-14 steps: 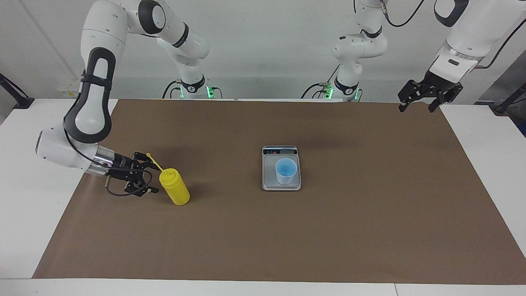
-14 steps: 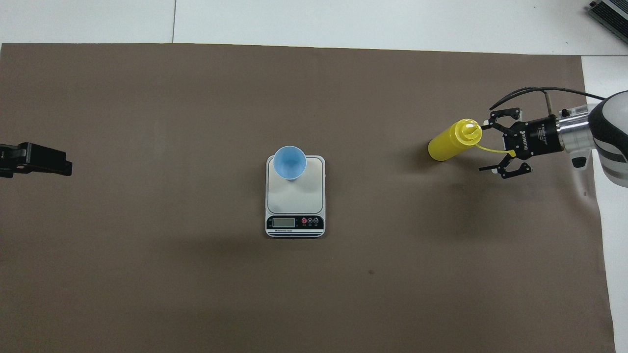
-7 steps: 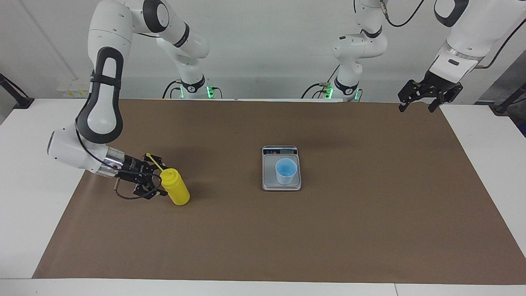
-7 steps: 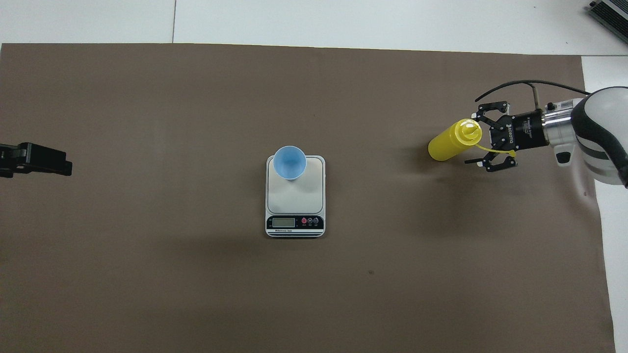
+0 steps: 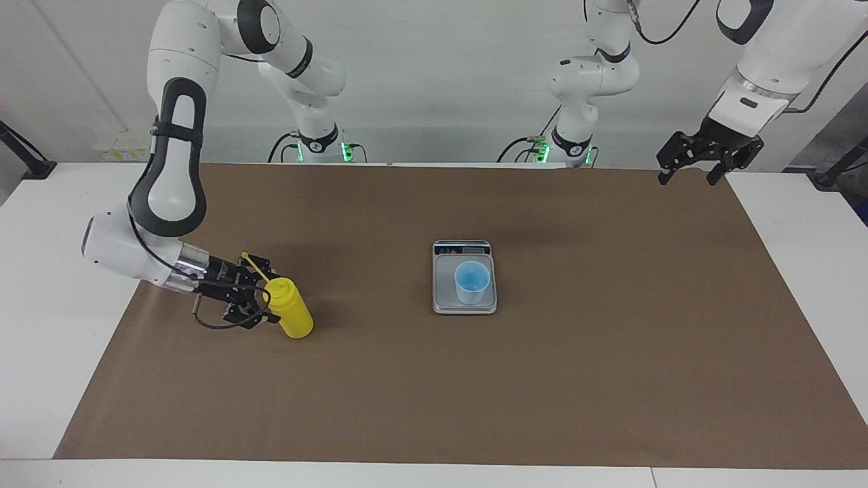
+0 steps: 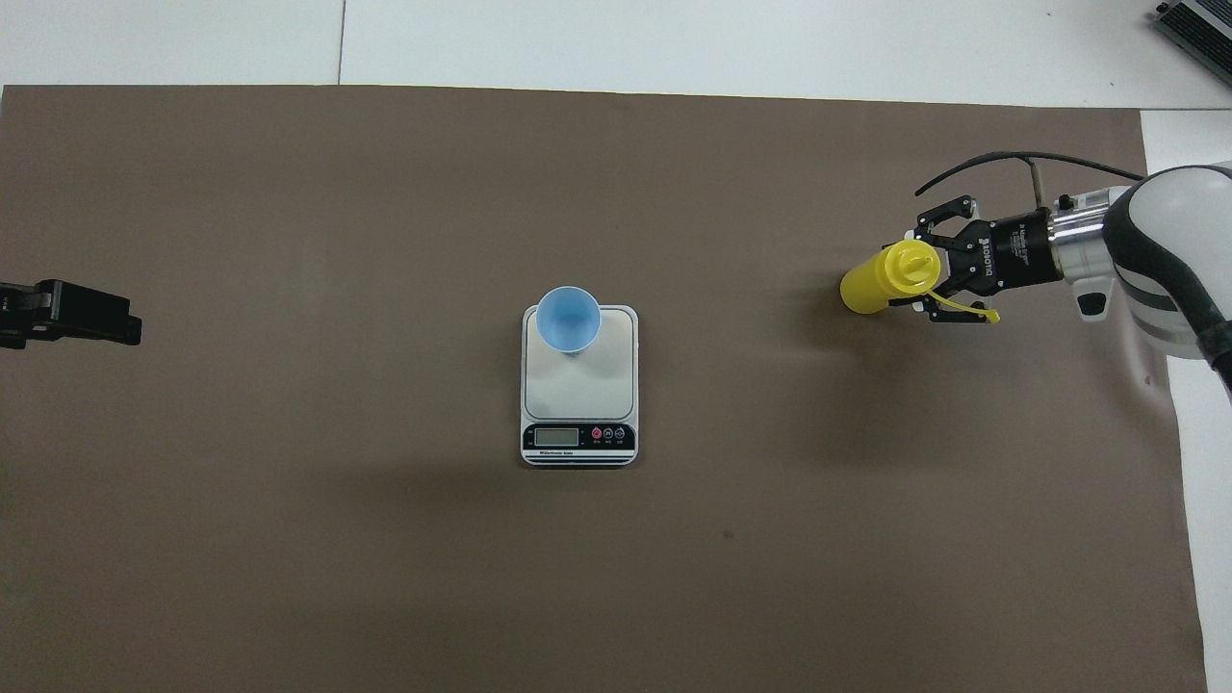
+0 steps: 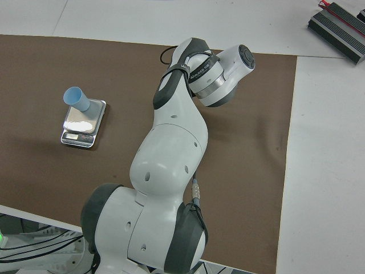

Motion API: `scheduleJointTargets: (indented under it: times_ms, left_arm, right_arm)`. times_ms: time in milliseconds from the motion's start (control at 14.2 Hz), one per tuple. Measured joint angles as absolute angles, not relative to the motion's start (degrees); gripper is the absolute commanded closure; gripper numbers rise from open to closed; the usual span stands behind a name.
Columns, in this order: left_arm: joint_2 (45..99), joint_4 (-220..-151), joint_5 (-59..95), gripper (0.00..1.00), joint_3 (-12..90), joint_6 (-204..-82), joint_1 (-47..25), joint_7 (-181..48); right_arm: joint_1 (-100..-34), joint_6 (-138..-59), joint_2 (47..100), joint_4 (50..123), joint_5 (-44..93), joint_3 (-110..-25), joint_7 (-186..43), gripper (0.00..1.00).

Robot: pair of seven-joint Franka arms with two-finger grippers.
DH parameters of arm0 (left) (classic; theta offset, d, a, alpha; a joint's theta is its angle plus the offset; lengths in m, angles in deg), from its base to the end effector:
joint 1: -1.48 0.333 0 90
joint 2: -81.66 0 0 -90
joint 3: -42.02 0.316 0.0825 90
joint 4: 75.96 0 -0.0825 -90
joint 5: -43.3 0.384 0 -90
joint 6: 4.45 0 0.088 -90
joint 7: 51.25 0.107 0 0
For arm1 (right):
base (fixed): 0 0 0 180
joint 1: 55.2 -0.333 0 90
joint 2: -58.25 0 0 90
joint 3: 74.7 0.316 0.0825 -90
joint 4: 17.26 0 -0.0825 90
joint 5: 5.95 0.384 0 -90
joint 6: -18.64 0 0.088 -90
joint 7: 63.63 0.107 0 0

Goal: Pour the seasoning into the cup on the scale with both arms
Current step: 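Lower the right gripper onto the yellow bottle and grasp it, then lift the yellow bottle with the right gripper toward the cup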

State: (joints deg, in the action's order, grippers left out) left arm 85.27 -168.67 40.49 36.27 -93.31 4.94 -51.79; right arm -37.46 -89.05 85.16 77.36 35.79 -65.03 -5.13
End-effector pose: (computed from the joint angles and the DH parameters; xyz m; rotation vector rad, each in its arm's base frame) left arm 0.5320 -0.0284 0.6346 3.0986 -0.0483 -0.0086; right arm 0.6563 -0.0553 0.3458 -1.8266 1.6850 0.6845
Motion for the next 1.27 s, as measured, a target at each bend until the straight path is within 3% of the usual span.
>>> scheduleJointTargets:
  times_ms: [494,989,1271]
  left_arm:
    - [85.27,-168.67,40.49,0.0,36.27,-93.31,4.94,-51.79]
    - [85.27,-168.67,40.49,0.0,36.27,-93.31,4.94,-51.79]
    - [85.27,-168.67,40.49,0.0,36.27,-93.31,4.94,-51.79]
  right_arm:
    - [-49.23,-102.81,79.26,77.07,33.96,-64.99,11.92,1.0]
    - [-64.3,-126.11,79.43,76.75,25.46,-64.97,25.04,1.0]
    - [-68.94,-136.54,80.75,77.12,19.71,-65.04,25.21,1.0]
